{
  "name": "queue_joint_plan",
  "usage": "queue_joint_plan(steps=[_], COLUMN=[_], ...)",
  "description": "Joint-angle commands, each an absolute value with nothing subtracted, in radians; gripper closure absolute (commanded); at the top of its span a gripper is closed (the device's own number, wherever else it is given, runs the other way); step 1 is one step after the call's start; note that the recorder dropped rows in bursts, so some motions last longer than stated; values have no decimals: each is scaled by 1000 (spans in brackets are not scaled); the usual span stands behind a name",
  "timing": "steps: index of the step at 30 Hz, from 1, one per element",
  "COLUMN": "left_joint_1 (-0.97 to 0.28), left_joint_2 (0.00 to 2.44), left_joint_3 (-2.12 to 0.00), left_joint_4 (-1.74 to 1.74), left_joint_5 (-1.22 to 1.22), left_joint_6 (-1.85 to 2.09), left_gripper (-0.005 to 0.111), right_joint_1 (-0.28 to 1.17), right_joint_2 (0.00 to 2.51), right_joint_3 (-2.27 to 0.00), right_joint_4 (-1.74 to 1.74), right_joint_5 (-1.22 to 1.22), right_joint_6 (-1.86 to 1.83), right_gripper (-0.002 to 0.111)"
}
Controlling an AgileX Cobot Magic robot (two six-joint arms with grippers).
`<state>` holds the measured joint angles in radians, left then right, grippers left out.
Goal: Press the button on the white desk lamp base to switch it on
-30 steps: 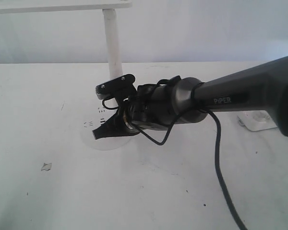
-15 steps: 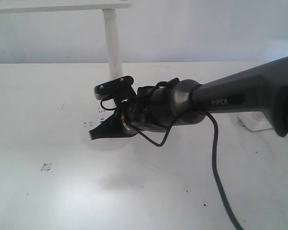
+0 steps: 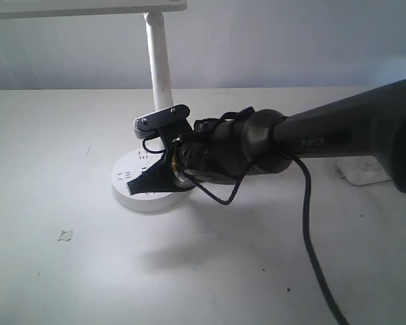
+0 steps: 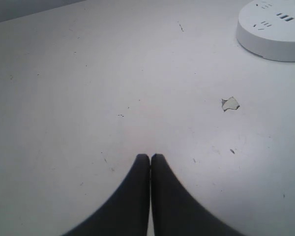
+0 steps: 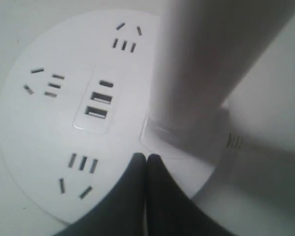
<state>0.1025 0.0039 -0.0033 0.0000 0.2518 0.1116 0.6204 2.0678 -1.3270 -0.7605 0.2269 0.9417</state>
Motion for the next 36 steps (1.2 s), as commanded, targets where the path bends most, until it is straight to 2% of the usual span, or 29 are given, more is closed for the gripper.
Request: queue_joint_plan(steps=[1,5,10,12,19,24,32,36], left_joint_1=[94,94,94,94,94,94,94,94], left_joint_2=[0,0,0,0,0,0,0,0], left_joint_3=[0,0,0,0,0,0,0,0], left_joint_4=[-6,-6,-6,-6,-6,-6,-6,-6], left_joint_5=[253,253,253,253,253,253,253,253], left_joint_6=[109,109,109,109,109,109,109,109], left_gripper=[107,107,107,107,107,107,107,107], right_joint_1=[621,661,800,855,949,958,958,958], right_joint_2=[1960,1802,1631,1563,1342,1122,719,549], right_joint_3=[-1324,-1324,-1320,-1285,-1104,-936,-609,-526], right_joint_4=[-760,-758,-756,-756,-760,-778,-1193,-1334], right_joint_5=[251,431,802,860,861,815,569,566], right_joint_6=[945,911,695,672,677,728,1134,1272], right_gripper=[108,108,108,108,108,108,108,108])
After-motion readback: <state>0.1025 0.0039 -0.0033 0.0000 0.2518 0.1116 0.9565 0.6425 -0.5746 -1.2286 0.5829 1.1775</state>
